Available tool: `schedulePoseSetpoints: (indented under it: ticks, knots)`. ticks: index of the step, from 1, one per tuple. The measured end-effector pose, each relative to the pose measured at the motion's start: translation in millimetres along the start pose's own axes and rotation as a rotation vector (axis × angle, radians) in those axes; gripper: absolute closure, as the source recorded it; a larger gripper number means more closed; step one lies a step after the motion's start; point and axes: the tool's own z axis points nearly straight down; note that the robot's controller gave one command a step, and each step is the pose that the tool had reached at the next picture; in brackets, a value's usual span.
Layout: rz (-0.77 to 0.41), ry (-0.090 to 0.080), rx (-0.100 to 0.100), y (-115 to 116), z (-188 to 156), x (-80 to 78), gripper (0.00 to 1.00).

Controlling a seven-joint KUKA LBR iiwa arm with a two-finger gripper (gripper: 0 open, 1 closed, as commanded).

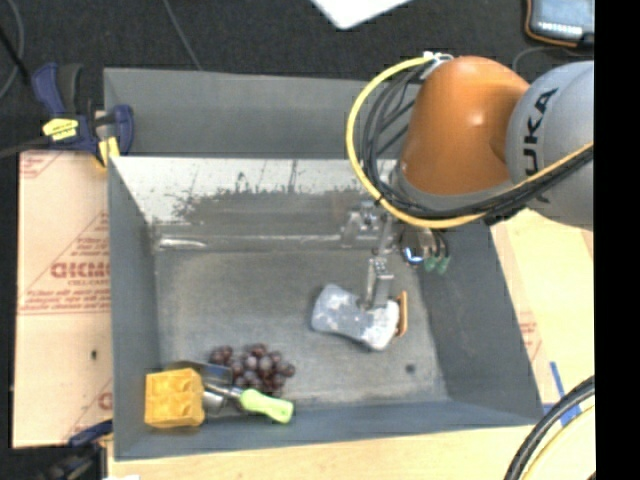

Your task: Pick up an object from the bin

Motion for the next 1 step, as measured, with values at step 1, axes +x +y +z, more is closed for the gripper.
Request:
schedulePoseSetpoints:
  ticks: [1]
  knots:
    - [0.0,-0.007,0.0,0.0,-4.7,-0.9,0.0]
